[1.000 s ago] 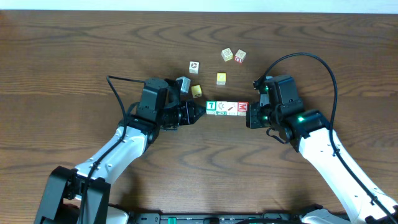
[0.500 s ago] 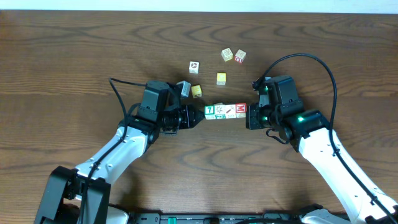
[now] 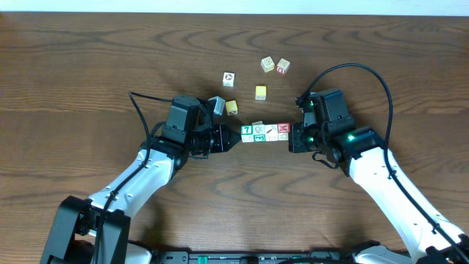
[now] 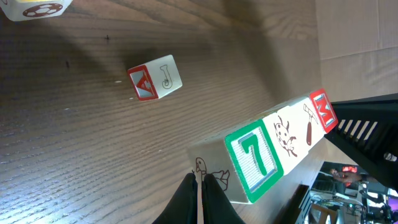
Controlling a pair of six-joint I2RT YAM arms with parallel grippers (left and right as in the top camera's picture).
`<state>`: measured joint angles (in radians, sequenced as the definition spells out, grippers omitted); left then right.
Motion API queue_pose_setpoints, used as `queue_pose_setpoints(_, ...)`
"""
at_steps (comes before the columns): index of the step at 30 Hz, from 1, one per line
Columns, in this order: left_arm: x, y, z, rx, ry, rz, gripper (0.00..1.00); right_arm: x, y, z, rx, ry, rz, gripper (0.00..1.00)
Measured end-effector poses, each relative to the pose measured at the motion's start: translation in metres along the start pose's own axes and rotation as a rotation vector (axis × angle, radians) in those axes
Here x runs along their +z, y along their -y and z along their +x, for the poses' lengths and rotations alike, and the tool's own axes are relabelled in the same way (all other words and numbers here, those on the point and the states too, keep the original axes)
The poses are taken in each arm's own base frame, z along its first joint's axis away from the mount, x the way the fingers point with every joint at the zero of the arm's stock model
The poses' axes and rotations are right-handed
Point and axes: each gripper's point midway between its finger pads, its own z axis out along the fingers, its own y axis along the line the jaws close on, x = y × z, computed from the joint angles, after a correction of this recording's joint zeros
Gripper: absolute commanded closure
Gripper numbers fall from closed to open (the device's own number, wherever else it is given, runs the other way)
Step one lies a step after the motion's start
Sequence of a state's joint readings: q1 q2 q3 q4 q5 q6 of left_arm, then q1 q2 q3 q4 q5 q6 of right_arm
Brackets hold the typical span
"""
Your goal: Lift 4 blocks
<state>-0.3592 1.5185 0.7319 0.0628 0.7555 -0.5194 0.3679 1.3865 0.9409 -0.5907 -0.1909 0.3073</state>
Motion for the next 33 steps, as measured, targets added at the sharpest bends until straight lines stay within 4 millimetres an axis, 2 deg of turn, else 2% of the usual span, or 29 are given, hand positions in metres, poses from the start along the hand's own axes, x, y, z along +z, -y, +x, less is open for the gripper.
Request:
queue_pose_setpoints(14,0.0,-0.002,0.002,-0.008,-0.008,-0.009,0.93,0.002,-0.001,0.005,-0.019,-0.012,0.029,0.99)
queue_pose_setpoints(24,0.0,-0.003,0.005,-0.005,-0.019,-0.014,0.93,0.021,0.007,0.018,-0.005,-0.086,0.058,0.99)
queue_pose_setpoints(33,0.0,-0.004,0.011,-0.002,-0.039,-0.023,0.93,0.022,0.007,0.018,-0.006,-0.085,0.057,0.99)
